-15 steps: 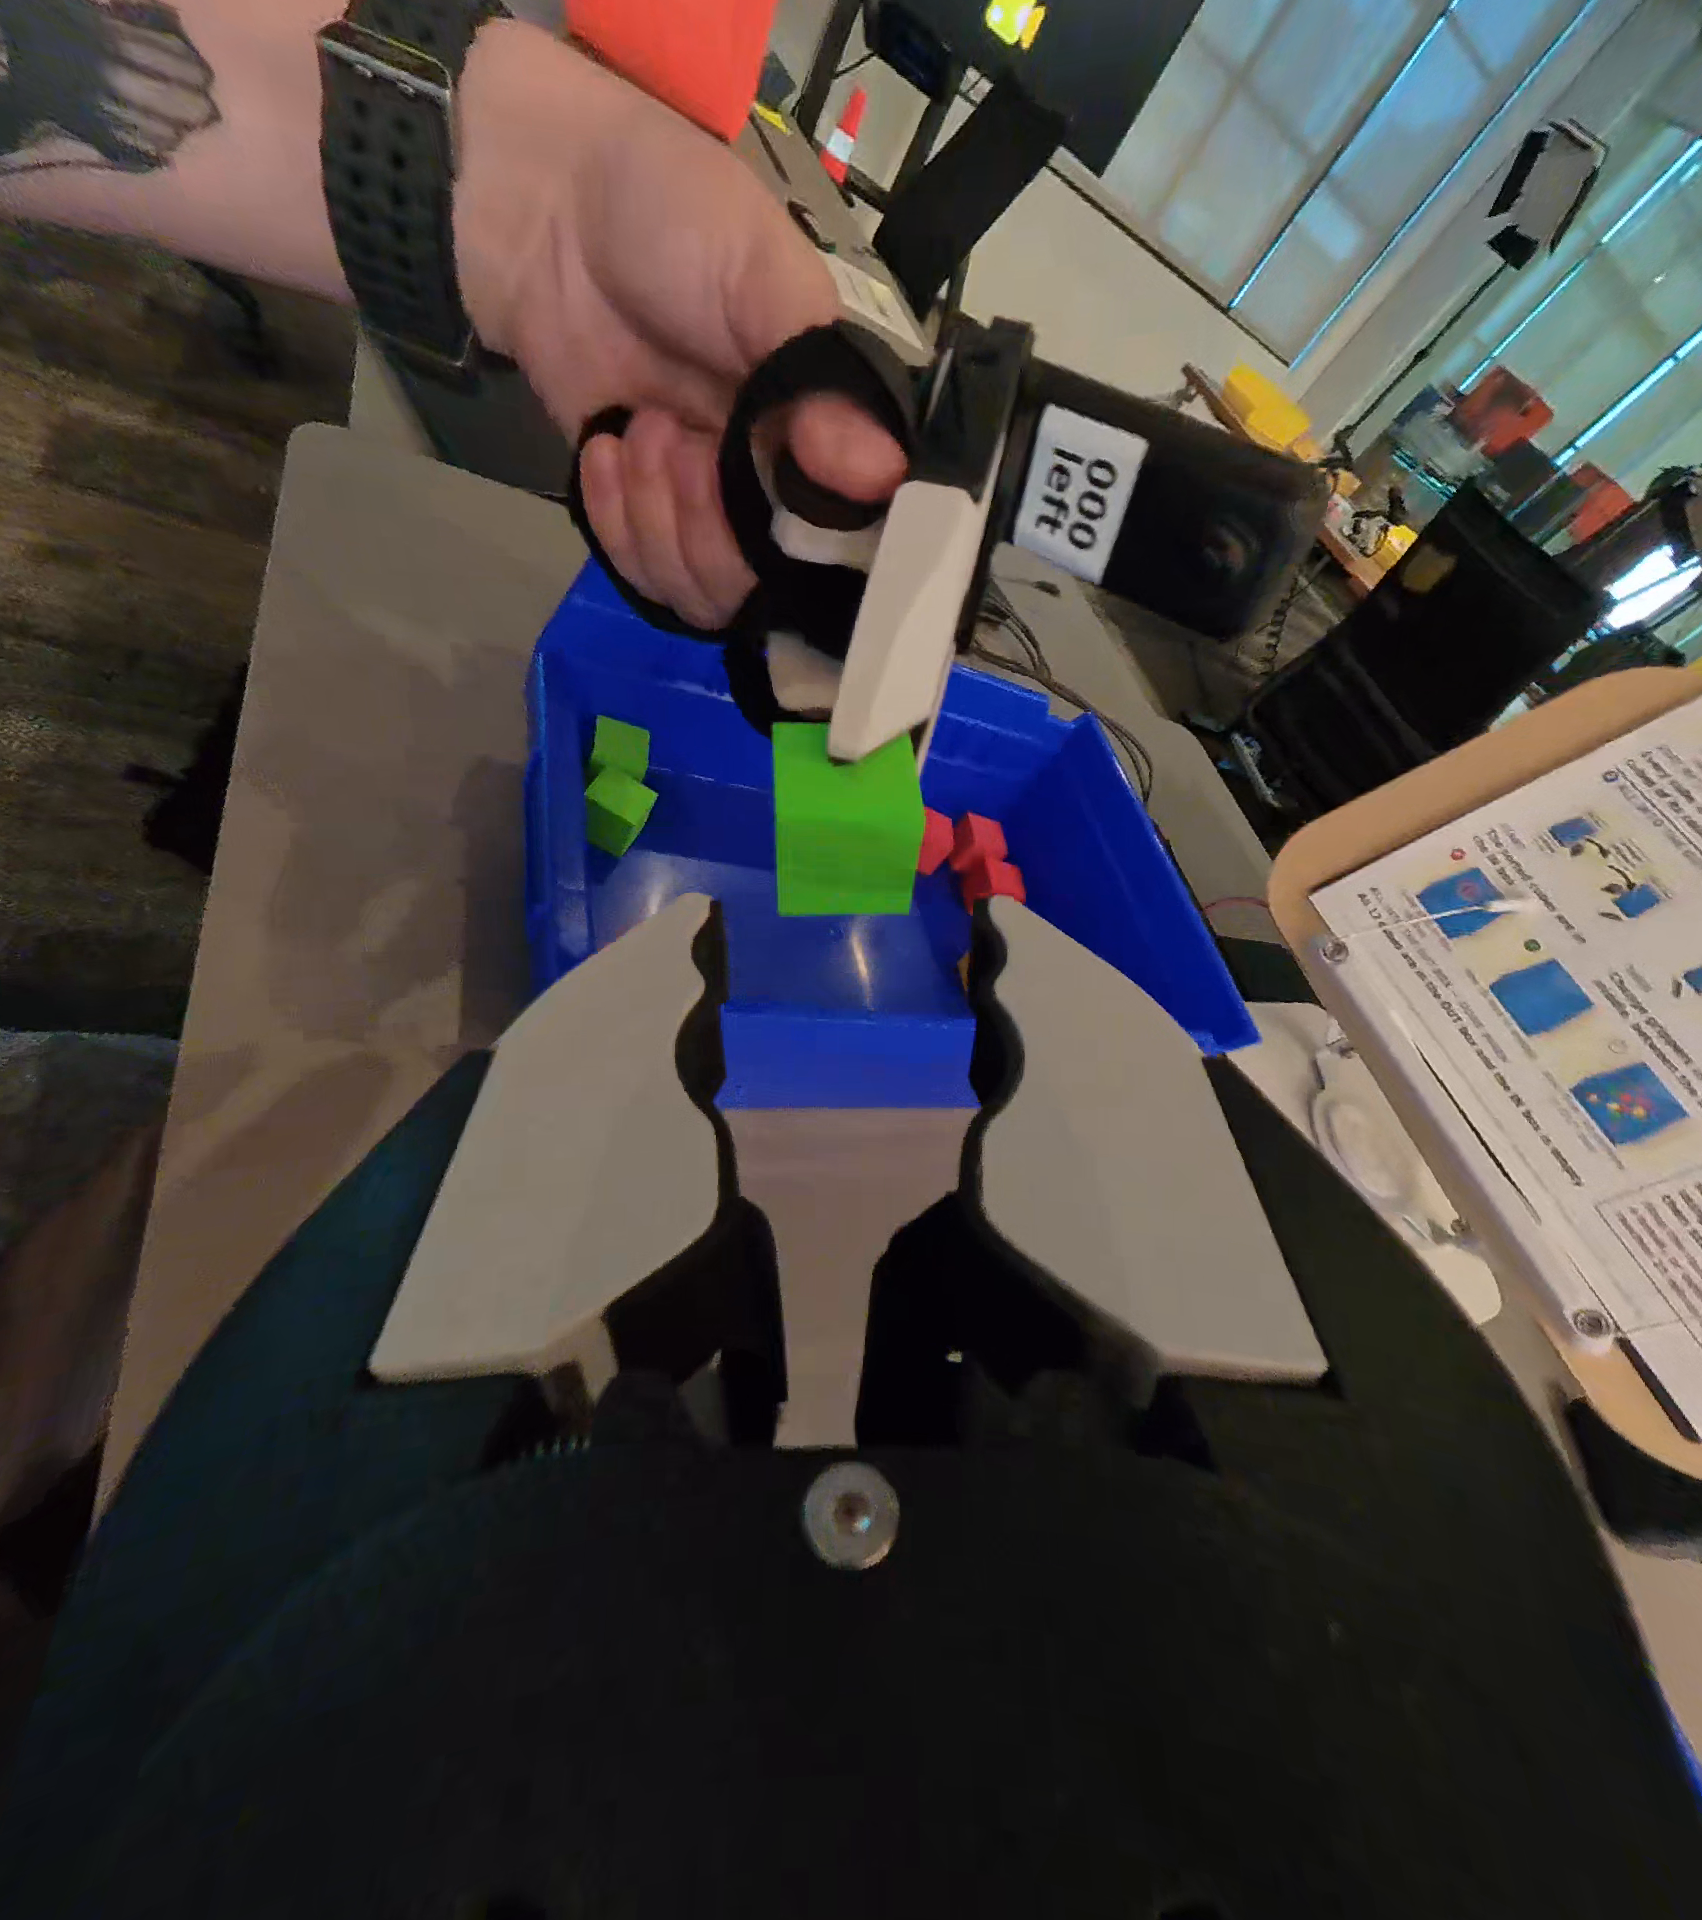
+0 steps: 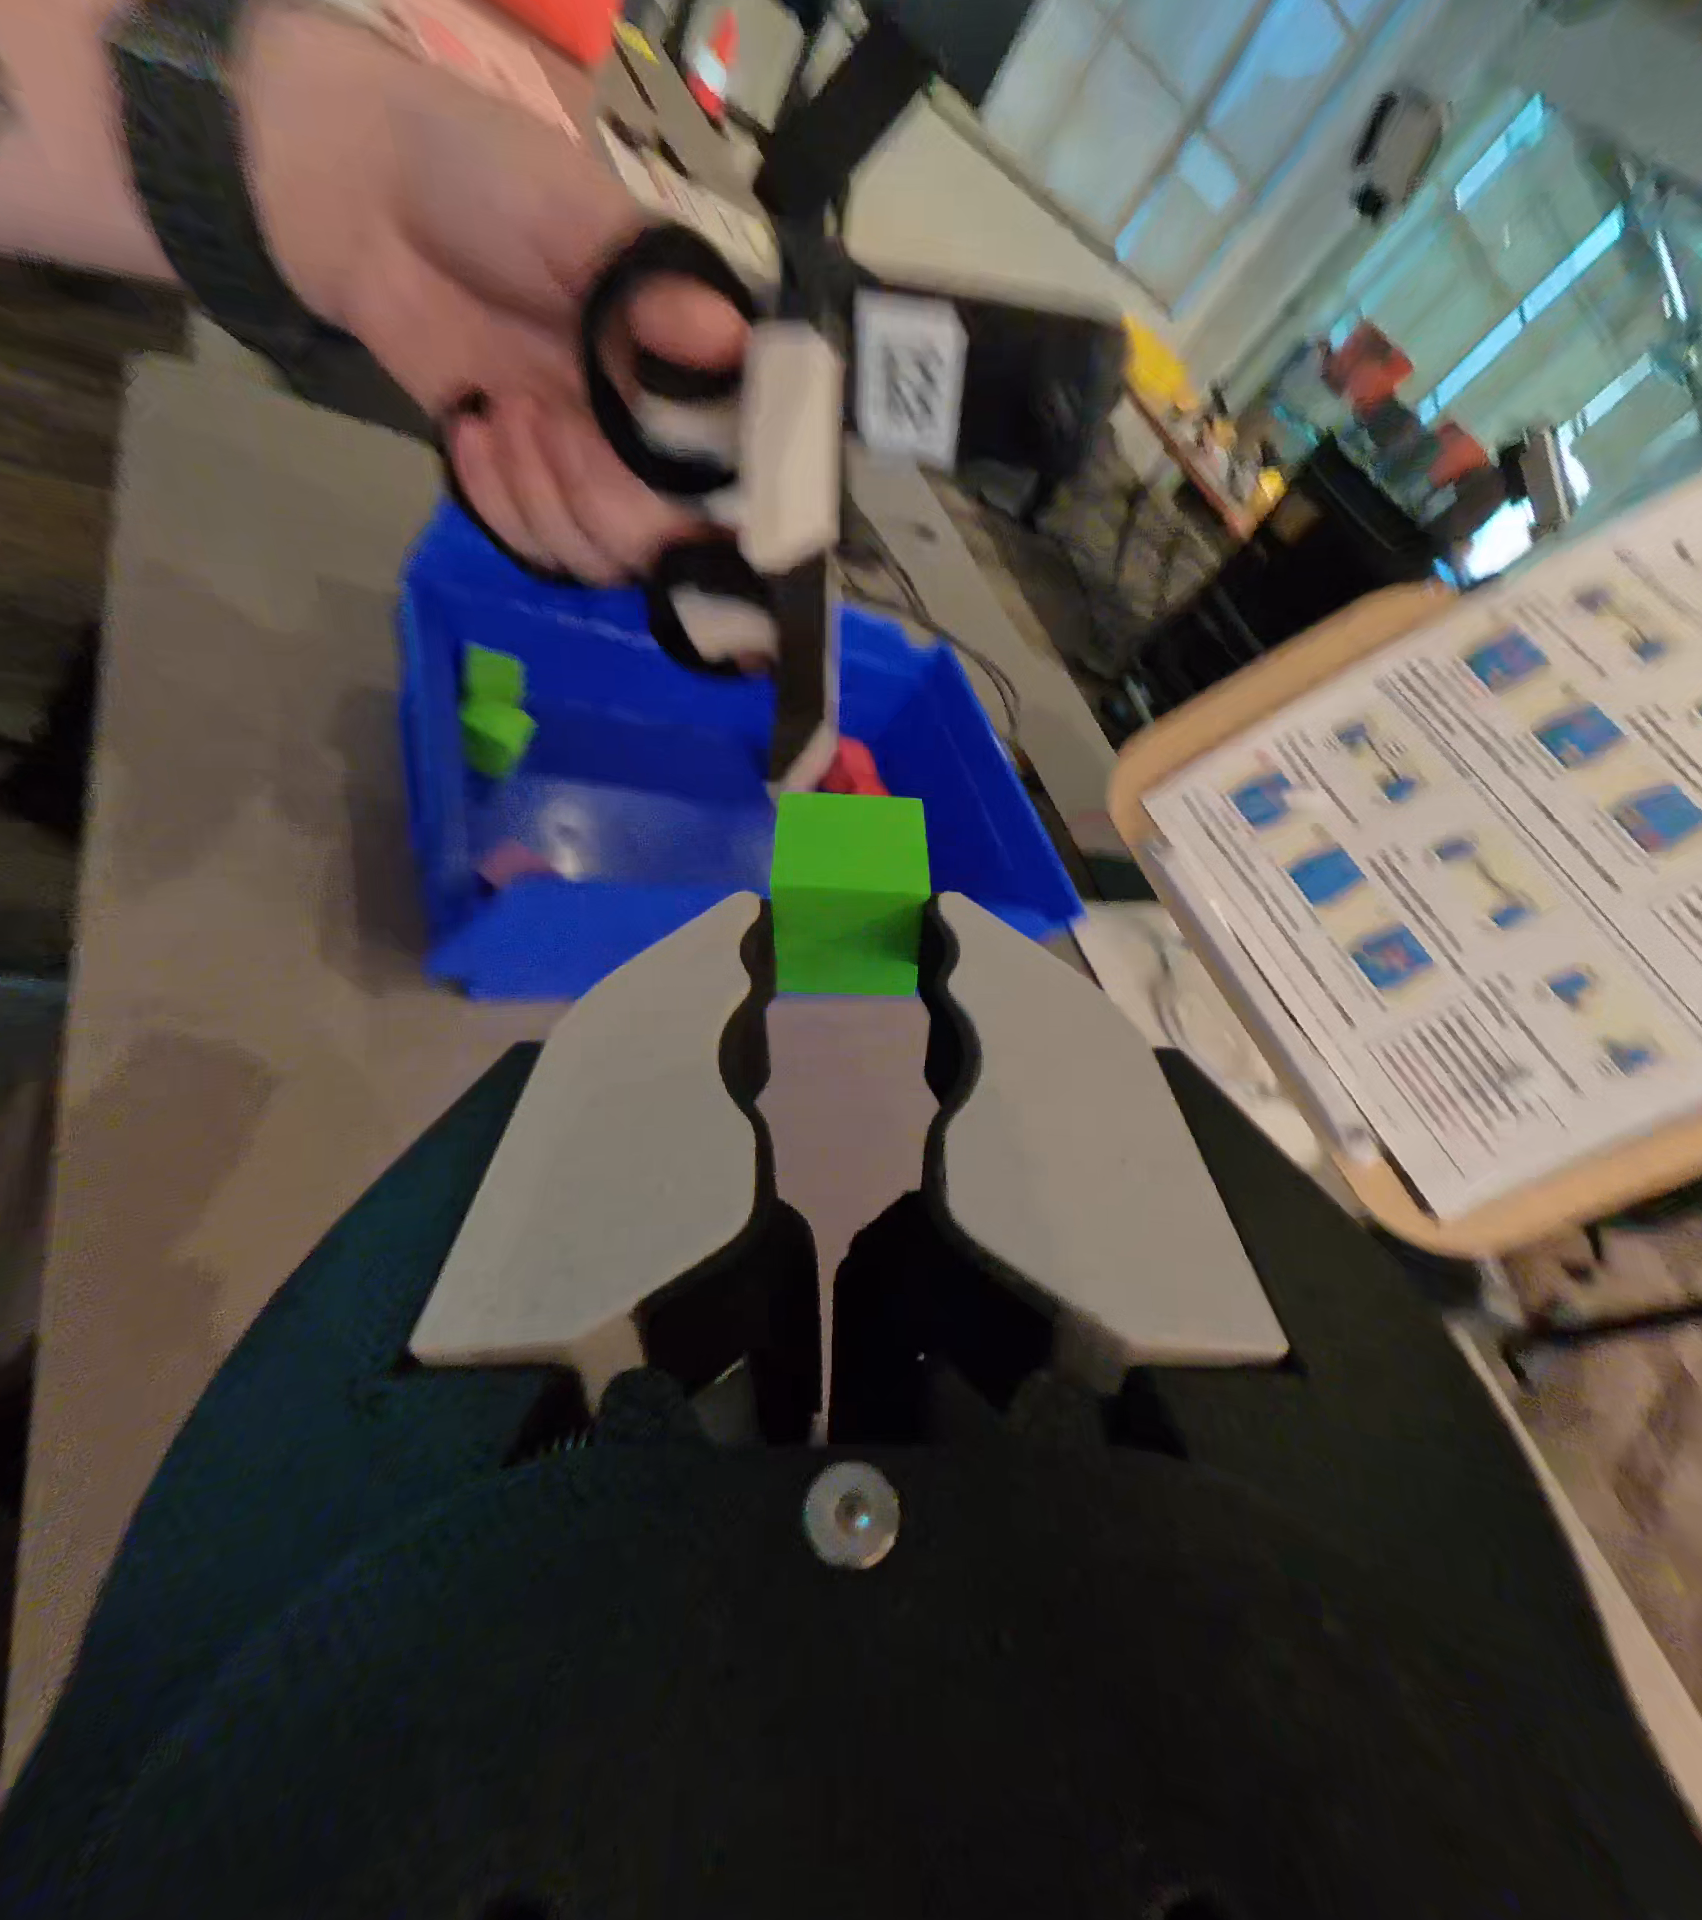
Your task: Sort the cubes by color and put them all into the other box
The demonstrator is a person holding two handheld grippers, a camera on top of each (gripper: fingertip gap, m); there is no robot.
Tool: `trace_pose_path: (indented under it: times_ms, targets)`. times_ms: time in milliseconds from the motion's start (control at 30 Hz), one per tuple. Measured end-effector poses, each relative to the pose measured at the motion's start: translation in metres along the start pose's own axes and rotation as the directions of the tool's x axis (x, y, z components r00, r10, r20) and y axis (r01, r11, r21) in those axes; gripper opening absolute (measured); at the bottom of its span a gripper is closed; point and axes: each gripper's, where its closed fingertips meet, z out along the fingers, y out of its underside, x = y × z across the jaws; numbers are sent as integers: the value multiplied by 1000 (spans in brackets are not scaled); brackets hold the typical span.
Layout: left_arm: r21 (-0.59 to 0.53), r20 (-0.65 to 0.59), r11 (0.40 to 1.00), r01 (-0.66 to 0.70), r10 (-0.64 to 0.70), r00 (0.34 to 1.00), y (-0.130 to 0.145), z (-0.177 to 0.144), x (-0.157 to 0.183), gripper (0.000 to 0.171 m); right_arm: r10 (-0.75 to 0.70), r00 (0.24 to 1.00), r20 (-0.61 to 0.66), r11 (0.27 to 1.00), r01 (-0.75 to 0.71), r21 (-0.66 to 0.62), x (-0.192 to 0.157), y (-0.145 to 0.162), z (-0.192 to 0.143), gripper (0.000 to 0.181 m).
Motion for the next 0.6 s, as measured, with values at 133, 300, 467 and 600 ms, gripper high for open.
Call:
trace_pose_path:
  times_ms: [133, 300, 467, 600]
  targets:
    - [28, 340, 979, -203, 182, 923, -6, -22, -17, 55, 162, 985, -57, 934, -172, -313, 64, 72, -46, 26]
    - [-11, 685, 923, -384, 287, 670, -2, -50, -33, 54, 389, 913, -121, 541, -332, -773, 97, 201, -91, 26]
    - [32, 756, 921, -389, 232, 612, 12, -68, -43, 53, 490, 857, -158, 194, -284, -939, 86, 276, -117, 27]
    - [38, 767, 932, -360, 204, 609, 17, -80, -48, 51, 554, 818, -157, 94, -248, -964, 69, 296, -119, 27]
